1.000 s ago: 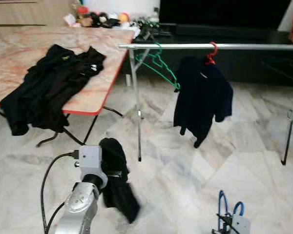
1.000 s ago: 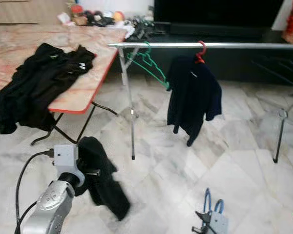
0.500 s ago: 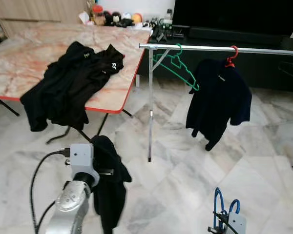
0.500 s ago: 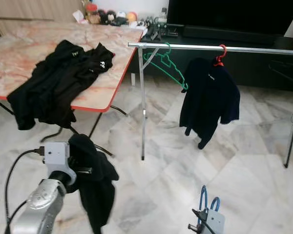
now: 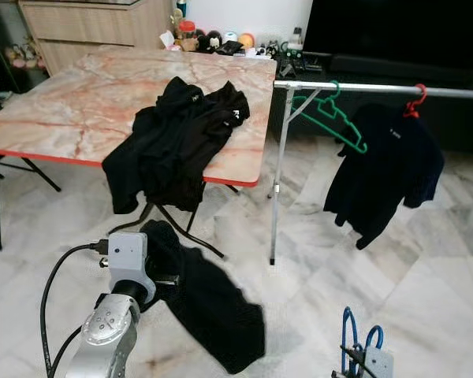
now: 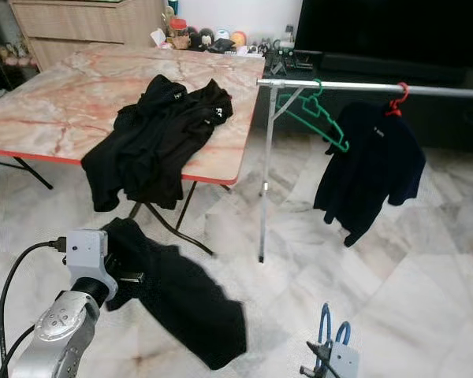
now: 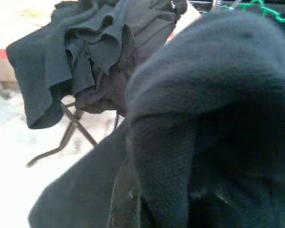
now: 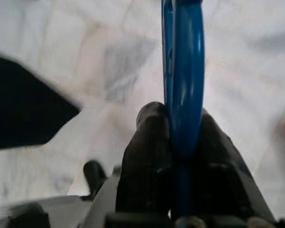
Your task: Hang hanger
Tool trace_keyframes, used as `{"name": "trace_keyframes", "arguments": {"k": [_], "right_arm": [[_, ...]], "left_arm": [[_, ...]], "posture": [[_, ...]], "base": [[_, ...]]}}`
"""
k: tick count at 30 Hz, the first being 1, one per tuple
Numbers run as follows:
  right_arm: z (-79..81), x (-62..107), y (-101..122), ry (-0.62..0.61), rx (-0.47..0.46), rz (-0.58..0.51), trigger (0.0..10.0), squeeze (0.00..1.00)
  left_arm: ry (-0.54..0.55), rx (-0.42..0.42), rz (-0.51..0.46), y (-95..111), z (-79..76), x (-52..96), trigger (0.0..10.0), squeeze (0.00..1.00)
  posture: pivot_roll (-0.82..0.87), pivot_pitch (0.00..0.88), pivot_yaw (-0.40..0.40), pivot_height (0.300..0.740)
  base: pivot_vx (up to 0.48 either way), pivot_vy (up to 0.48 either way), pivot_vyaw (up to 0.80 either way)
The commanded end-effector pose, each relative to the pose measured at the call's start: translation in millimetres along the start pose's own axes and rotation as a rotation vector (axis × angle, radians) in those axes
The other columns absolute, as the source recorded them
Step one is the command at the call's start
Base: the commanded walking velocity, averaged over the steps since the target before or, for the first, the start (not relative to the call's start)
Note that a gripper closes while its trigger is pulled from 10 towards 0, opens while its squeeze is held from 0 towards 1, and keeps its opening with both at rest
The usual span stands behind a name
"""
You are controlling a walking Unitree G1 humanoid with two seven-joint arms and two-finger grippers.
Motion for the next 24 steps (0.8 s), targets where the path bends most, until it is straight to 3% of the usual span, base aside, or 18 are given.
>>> {"name": "trace_keyframes", "arguments": {"k": [1,8,10,13,18,22,24], "right_arm": [[3.6,-0.3,-0.6,0.005,-0.022,0.004,10.0,0.00],[2.8,-0.4,0.8,0.002,-0.023,-0.003,10.0,0.00],[4.0,-0.4,0.4,0.011,-0.023,0.000,10.0,0.00],[4.5,-0.4,0.0,0.014,-0.021,0.002,10.0,0.00],[4.6,-0.3,-0.1,0.011,-0.019,0.001,10.0,0.00],[5.0,-0.5,1.3,0.003,-0.019,-0.007,10.0,0.00],[5.6,-0.6,1.8,0.006,-0.019,-0.009,10.0,0.00]], "left_arm": [[0.016,-0.010,-0.036,10.9,7.9,-0.5,10.0,0.00],[0.039,-0.027,-0.032,10.3,15.6,0.8,10.0,0.00],[0.025,-0.084,0.088,-16.5,18.5,4.7,10.0,0.00],[0.029,-0.106,0.140,-29.8,21.4,7.3,10.0,0.00],[0.106,-0.054,0.214,-58.9,36.3,13.2,10.0,0.00],[0.219,-0.026,0.385,-105.0,62.0,25.7,10.0,0.00],[0.231,-0.035,0.427,-115.8,67.4,30.9,10.0,0.00]], "posture": [[0.11,0.111,-0.025,0.740],[0.11,0.132,-0.031,0.740],[0.12,0.134,-0.035,0.740],[0.12,0.137,-0.038,0.740],[0.13,0.139,-0.040,0.740],[0.13,0.138,-0.042,0.740],[0.13,0.139,-0.038,0.740]], "base": [[0.000,0.480,0.00],[0.000,0.480,0.00],[0.000,0.000,0.00],[0.000,0.000,0.00],[0.000,0.000,0.00],[0.000,0.000,0.00],[0.000,0.000,0.00]]}}
Point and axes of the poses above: a point about 5 cm out from each wrist's last joint towards the gripper, its own x axis pointing back from the gripper into the wrist, its own y axis along the axis of the wrist's last joint, z = x × y, the point moved 2 cm from there along -x, pointing out of the wrist towards the gripper, and after that the axes turned 4 degrees about -x, right-handed, at the moved point
